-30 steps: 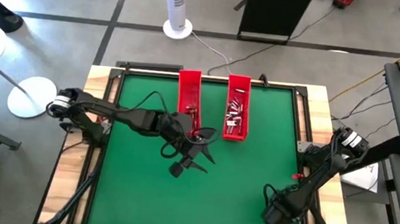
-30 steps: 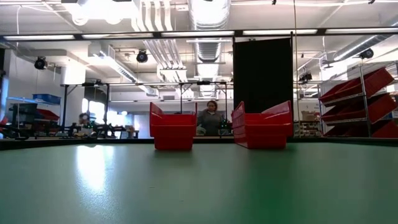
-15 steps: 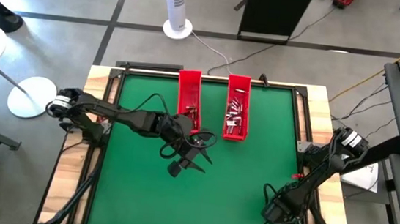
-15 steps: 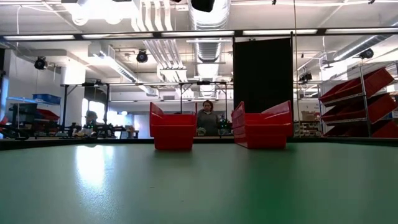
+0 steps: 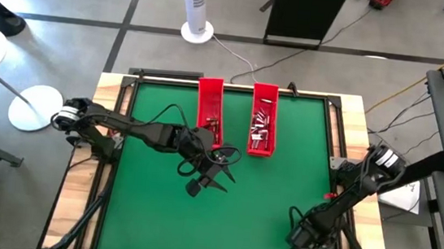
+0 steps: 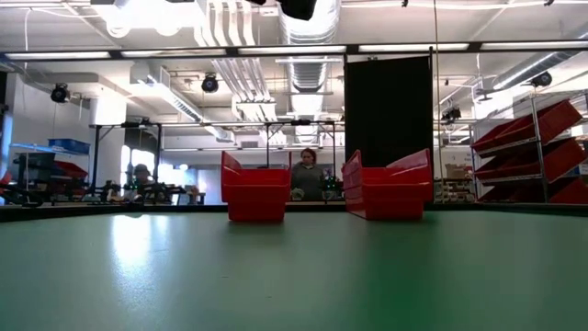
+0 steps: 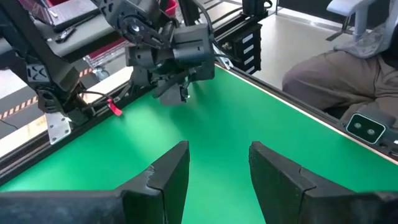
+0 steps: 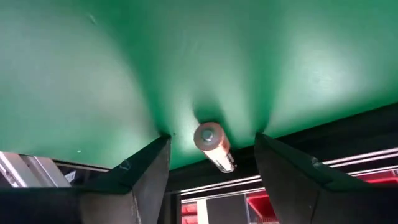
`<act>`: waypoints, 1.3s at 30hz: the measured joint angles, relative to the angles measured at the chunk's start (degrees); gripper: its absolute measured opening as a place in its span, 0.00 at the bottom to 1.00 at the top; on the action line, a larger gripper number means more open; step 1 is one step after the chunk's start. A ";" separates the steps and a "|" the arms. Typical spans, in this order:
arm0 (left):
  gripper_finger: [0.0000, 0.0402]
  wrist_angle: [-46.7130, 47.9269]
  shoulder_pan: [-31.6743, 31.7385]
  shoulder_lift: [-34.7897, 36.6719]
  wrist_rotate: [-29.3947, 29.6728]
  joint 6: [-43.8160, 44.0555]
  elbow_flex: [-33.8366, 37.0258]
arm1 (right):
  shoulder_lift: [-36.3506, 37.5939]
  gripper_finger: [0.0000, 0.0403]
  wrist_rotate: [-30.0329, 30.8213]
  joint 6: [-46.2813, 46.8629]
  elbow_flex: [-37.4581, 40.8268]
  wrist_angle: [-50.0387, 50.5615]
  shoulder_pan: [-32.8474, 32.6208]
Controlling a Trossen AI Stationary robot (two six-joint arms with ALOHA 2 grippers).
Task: Sort batteries
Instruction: Put the black battery into the left red bin
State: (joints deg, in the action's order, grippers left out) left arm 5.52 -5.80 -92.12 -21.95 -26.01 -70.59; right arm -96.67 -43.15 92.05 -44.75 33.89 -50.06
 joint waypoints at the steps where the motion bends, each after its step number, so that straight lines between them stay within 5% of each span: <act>1: 0.37 0.00 0.00 0.00 0.08 0.10 0.00 | -0.54 0.56 -0.58 -0.11 -0.02 -0.37 -0.10; 10: 0.37 0.11 0.02 0.00 2.20 0.86 0.00 | -3.24 0.42 -2.04 -1.23 -0.14 -1.14 -0.42; 15: 0.37 0.53 0.22 0.02 14.66 3.16 0.26 | -4.57 0.29 -1.65 -3.95 -0.16 -1.29 -0.46; 18: 0.37 1.01 1.39 -0.31 16.14 2.93 1.60 | -5.47 0.21 -1.62 -6.16 -0.16 -1.53 -0.46; 23: 0.37 -1.75 5.96 -0.33 5.57 1.87 5.87 | -5.92 0.10 -0.82 -8.98 -0.63 -1.34 -0.27; 30: 0.37 -14.14 12.43 1.45 -2.99 9.48 13.26 | -2.99 0.10 6.18 -9.77 -5.17 0.97 0.26; 39: 0.37 -41.18 14.53 4.09 -19.57 19.11 27.69 | 6.03 0.10 40.51 -15.38 -12.57 5.71 4.55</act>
State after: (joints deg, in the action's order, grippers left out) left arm -35.66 8.73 -88.02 -41.51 -6.90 -42.90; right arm -90.64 -2.64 76.67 -57.32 39.60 -45.51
